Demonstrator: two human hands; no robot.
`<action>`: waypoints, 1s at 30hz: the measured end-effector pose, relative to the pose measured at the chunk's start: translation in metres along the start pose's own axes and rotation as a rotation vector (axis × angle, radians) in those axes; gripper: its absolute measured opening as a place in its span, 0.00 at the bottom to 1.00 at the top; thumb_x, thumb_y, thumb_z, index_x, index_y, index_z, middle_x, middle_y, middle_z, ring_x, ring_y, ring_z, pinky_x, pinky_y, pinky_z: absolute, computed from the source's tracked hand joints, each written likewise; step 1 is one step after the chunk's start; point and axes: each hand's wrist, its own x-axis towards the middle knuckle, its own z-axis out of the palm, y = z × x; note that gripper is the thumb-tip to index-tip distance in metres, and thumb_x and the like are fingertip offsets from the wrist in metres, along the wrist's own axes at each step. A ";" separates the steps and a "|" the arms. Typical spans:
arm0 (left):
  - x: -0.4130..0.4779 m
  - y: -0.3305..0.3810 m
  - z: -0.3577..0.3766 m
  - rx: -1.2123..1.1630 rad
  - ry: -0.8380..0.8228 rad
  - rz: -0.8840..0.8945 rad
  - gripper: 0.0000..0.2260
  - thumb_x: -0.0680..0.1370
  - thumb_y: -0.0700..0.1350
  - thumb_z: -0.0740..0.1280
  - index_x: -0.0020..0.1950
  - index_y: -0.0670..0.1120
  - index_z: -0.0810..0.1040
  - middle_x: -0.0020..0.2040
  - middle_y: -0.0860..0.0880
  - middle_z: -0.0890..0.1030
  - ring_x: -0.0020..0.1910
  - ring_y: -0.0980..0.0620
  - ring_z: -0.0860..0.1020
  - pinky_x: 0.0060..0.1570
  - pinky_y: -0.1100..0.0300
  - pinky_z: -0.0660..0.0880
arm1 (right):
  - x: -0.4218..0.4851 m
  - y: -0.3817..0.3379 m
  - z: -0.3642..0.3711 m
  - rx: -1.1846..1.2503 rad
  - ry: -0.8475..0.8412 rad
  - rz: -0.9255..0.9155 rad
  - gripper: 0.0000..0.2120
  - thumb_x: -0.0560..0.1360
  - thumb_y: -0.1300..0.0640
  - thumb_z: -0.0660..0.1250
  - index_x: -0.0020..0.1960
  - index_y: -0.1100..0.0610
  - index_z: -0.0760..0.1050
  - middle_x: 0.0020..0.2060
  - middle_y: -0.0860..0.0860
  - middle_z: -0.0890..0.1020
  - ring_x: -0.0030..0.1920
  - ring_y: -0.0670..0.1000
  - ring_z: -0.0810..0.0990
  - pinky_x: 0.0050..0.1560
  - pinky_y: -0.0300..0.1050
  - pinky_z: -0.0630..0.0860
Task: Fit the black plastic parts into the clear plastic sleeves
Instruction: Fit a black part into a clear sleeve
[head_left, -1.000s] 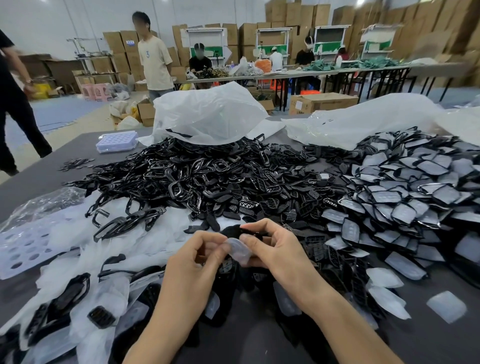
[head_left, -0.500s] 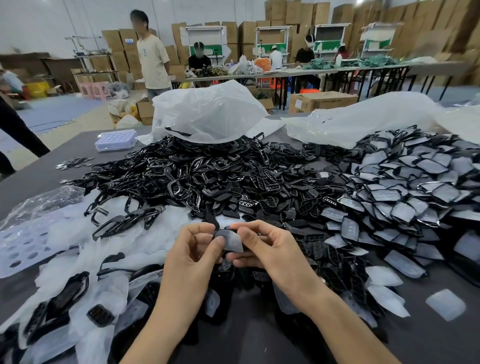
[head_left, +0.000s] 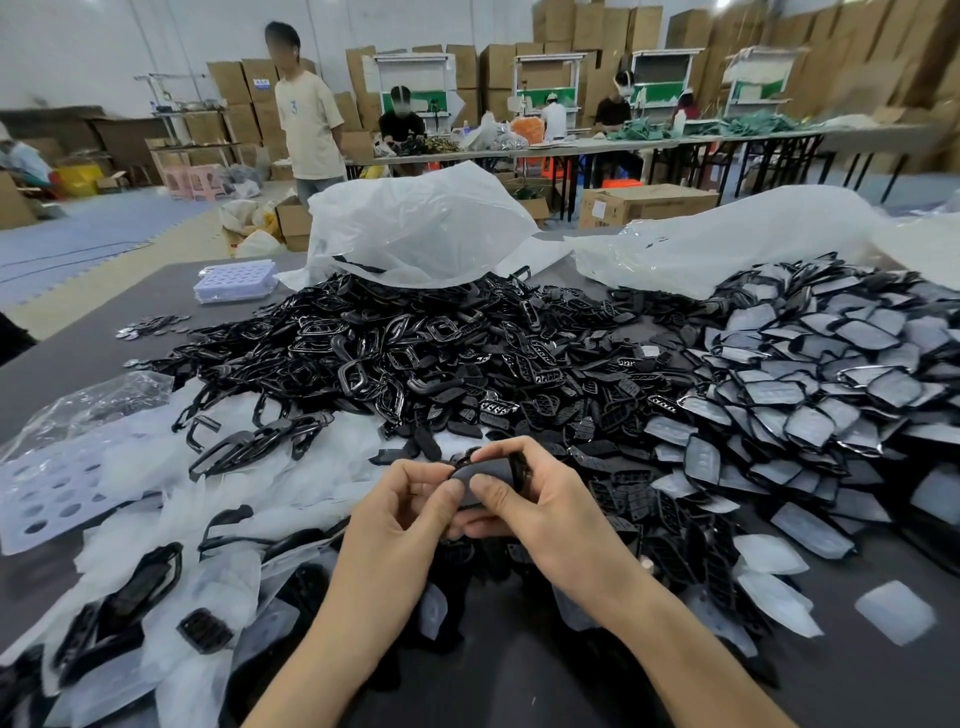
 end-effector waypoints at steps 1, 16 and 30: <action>-0.001 0.000 0.000 0.015 -0.008 0.001 0.02 0.79 0.41 0.68 0.50 0.46 0.80 0.41 0.45 0.85 0.40 0.49 0.83 0.43 0.65 0.79 | 0.000 0.001 -0.001 -0.007 0.020 0.001 0.06 0.82 0.65 0.65 0.57 0.58 0.74 0.43 0.54 0.87 0.42 0.55 0.88 0.43 0.41 0.83; -0.007 0.007 0.002 0.247 0.035 0.128 0.12 0.81 0.43 0.65 0.49 0.63 0.78 0.41 0.55 0.82 0.33 0.57 0.80 0.32 0.70 0.74 | -0.001 0.000 0.000 -0.042 0.005 -0.016 0.04 0.83 0.60 0.65 0.56 0.58 0.77 0.40 0.56 0.87 0.41 0.55 0.88 0.42 0.41 0.83; -0.004 0.006 -0.001 0.221 0.022 0.107 0.10 0.81 0.40 0.66 0.51 0.55 0.80 0.34 0.54 0.80 0.34 0.59 0.78 0.38 0.70 0.73 | -0.004 0.002 0.001 -0.083 0.004 -0.035 0.07 0.84 0.58 0.62 0.58 0.55 0.78 0.41 0.60 0.87 0.41 0.56 0.87 0.42 0.43 0.83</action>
